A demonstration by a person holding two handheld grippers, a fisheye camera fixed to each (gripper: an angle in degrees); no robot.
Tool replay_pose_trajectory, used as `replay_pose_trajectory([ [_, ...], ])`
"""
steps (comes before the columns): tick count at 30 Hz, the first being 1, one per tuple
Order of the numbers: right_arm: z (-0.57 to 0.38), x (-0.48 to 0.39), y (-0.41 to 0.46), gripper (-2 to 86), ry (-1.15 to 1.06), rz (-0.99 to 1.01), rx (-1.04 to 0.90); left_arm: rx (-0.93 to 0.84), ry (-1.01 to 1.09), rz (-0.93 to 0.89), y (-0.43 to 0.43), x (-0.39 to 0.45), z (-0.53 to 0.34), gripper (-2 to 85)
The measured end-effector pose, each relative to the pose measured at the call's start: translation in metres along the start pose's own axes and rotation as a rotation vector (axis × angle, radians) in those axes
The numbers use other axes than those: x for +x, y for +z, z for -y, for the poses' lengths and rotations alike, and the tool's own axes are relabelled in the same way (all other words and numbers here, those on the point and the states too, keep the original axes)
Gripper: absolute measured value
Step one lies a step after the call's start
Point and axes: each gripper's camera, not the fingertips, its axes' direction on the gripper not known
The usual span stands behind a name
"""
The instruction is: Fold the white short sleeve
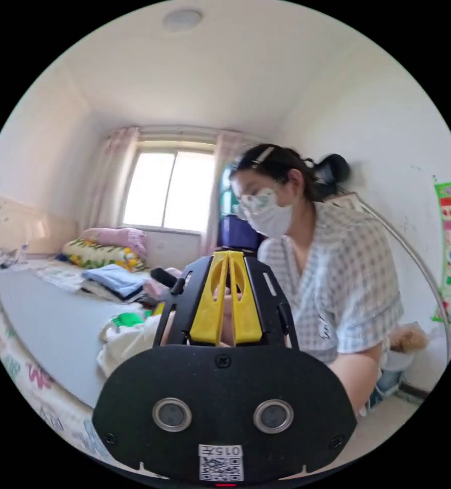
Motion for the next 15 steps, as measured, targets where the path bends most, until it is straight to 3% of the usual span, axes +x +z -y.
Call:
replay_pose_trajectory([
  [2, -0.007, -0.014, 0.000, 0.4, -0.040, -0.011, -0.037, -0.020, -0.277, 0.295, -0.007, -0.045, -0.010, 1.9],
  [5, -0.024, -0.010, 0.002, -0.2, -0.010, 0.119, -0.129, 0.017, -0.605, 0.532, -0.017, -0.099, -0.034, 7.5],
  [7, -0.033, -0.010, 0.005, -0.3, -0.014, 0.193, -0.162, -0.044, -0.738, 0.555, -0.008, -0.129, -0.048, 7.9],
  [11, -0.041, -0.017, 0.009, -0.4, -0.068, 0.275, -0.223, -0.429, -0.832, 0.633, 0.058, -0.180, -0.061, 8.9],
  [15, -0.054, -0.021, -0.026, -0.4, -0.108, 0.252, -0.137, -0.703, -0.797, 0.482, 0.126, -0.202, -0.076, 7.9],
])
